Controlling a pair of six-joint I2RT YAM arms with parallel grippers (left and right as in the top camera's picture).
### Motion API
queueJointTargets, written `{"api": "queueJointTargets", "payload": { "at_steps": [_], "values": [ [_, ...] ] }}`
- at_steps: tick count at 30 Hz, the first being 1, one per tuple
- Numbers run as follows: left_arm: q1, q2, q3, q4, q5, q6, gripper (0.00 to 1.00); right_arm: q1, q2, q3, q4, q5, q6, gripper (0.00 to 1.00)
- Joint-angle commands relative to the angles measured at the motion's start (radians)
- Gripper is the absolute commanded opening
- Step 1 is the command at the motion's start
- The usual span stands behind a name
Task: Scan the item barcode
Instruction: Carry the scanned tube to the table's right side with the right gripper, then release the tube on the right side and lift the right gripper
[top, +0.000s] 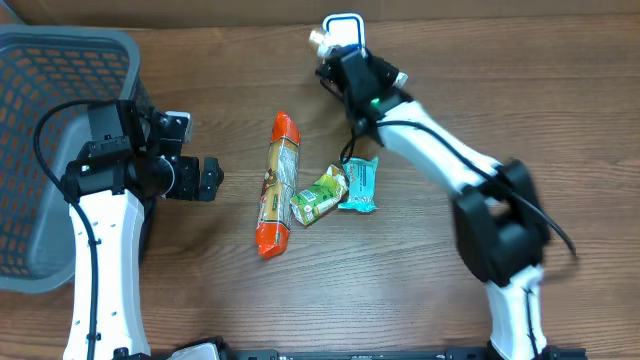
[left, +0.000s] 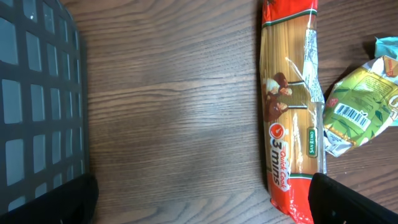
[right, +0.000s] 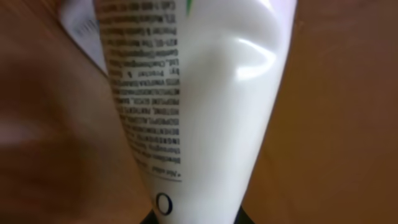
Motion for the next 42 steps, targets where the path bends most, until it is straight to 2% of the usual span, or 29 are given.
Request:
{"api": "queueJointTargets", "payload": {
  "at_steps": [1,5,8,12,15,23,26,33,39,42],
  "values": [
    [-0.005,0.003,0.018,0.000,0.012,0.022,1.00,-0.053,-0.293,0.032,-0.137,-0.372,0.440,0.04],
    [-0.005,0.003,0.018,0.000,0.012,0.022,1.00,-0.179,-0.395,0.032,-0.368,-0.729,0.713,0.04],
    [-0.005,0.003,0.018,0.000,0.012,0.022,0.99,-0.286,-0.400,0.031,-0.523,-0.833,0.853,0.04],
    [-0.005,0.003,0.018,0.000,0.012,0.022,1.00,-0.429,-0.369,-0.027,-0.626,-0.836,1.032,0.04],
    [-0.005,0.003,0.018,0.001,0.012,0.022,1.00,-0.521,-0.354,-0.127,-0.581,-0.834,1.128,0.04],
    [-0.005,0.003,0.018,0.000,0.012,0.022,0.99,-0.705,-0.352,-0.488,-0.291,-0.817,1.443,0.04],
    [-0.005,0.003,0.018,0.000,0.012,0.022,1.00,-0.768,-0.352,-0.573,-0.215,-0.816,1.506,0.04],
    [-0.005,0.003,0.018,0.000,0.012,0.022,1.00,-0.854,-0.352,-0.599,-0.188,-0.686,1.581,0.04],
    [-0.005,0.003,0.018,0.000,0.012,0.022,0.99,-0.858,-0.352,-0.599,-0.173,-0.544,1.700,0.04],
    [-0.005,0.003,0.018,0.000,0.012,0.022,1.00,-0.858,-0.351,-0.599,-0.141,-0.506,1.704,0.06]
  ]
}}
